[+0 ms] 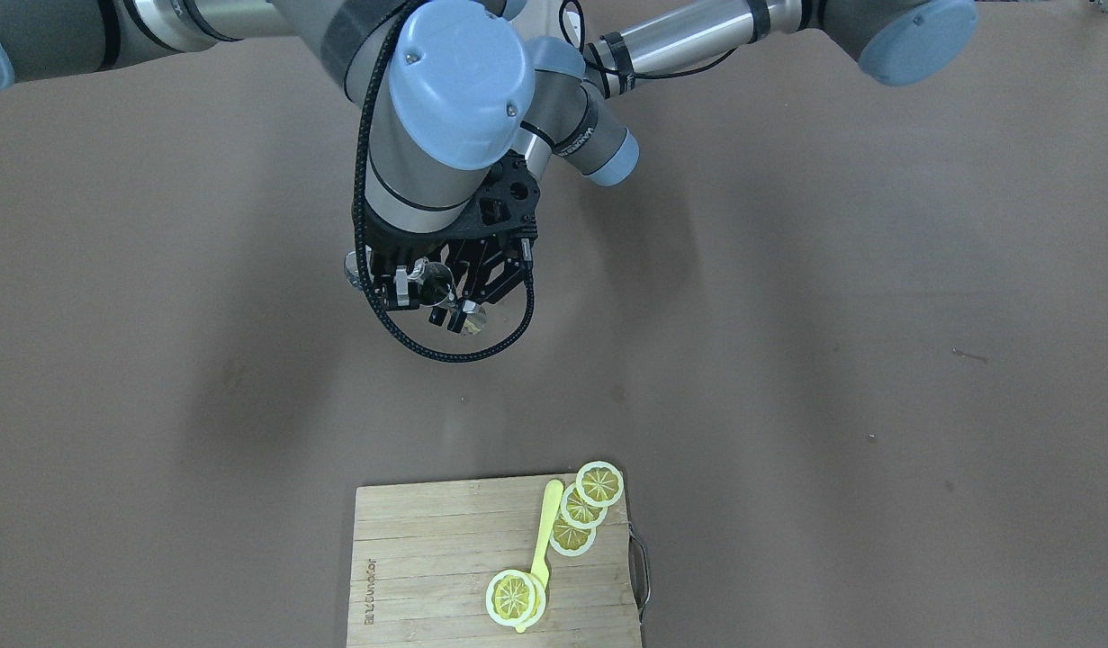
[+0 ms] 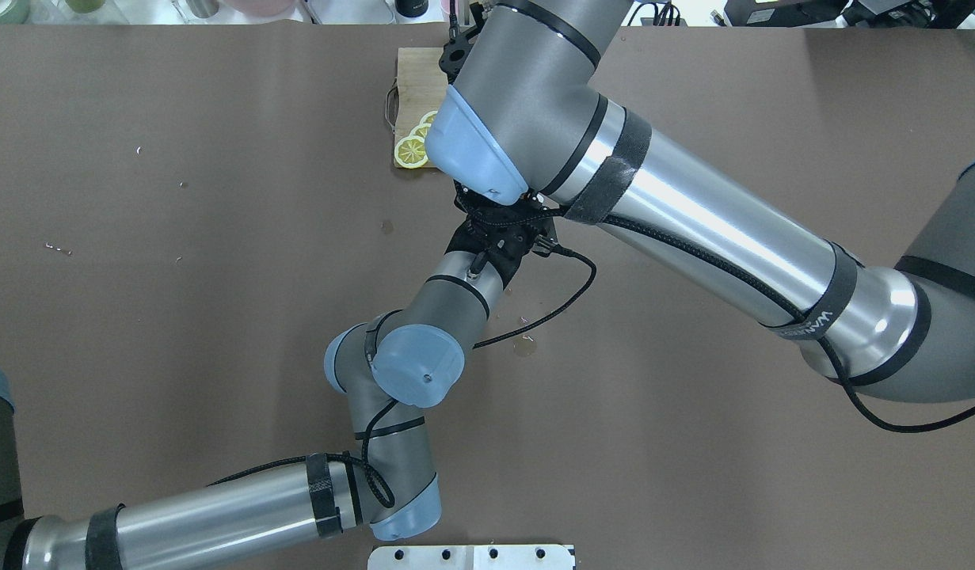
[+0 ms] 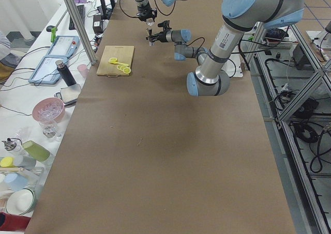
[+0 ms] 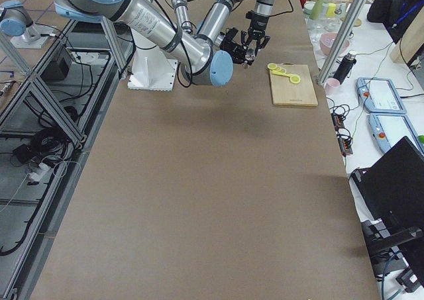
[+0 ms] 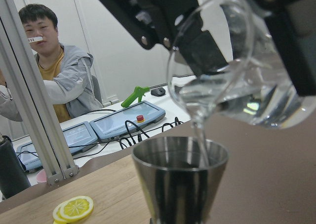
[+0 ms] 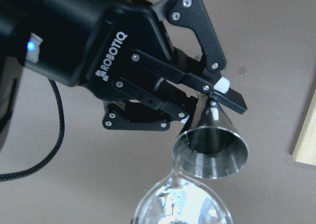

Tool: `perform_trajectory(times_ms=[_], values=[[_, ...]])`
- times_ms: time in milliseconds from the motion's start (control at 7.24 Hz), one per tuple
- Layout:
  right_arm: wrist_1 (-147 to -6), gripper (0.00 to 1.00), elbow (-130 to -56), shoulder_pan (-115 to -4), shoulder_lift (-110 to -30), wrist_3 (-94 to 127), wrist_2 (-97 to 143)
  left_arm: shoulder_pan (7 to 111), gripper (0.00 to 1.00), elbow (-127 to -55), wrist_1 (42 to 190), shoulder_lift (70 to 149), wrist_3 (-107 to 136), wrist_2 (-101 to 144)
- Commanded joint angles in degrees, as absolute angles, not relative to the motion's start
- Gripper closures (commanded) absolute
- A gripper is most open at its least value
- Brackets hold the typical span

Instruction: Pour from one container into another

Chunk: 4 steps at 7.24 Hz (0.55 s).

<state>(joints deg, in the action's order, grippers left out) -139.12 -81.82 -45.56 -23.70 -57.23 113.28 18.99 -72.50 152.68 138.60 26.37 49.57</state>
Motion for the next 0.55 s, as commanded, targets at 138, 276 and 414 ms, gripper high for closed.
perform_trajectory(times_ms=[138, 276, 414], values=[[-139.40, 1.00, -81.74, -45.53, -23.38, -58.01, 113.03, 18.98, 1.00, -72.51, 152.67, 138.60, 26.37, 49.57], [-138.96, 1.00, -82.00, -45.70, -23.64, -58.36, 113.46, 18.98, 1.00, -72.51, 152.67, 138.60, 26.37, 49.57], [-136.78, 1.00, -82.44, -45.88, -24.34, -58.36, 113.99, 18.98, 1.00, -72.51, 152.67, 138.60, 26.37, 49.57]])
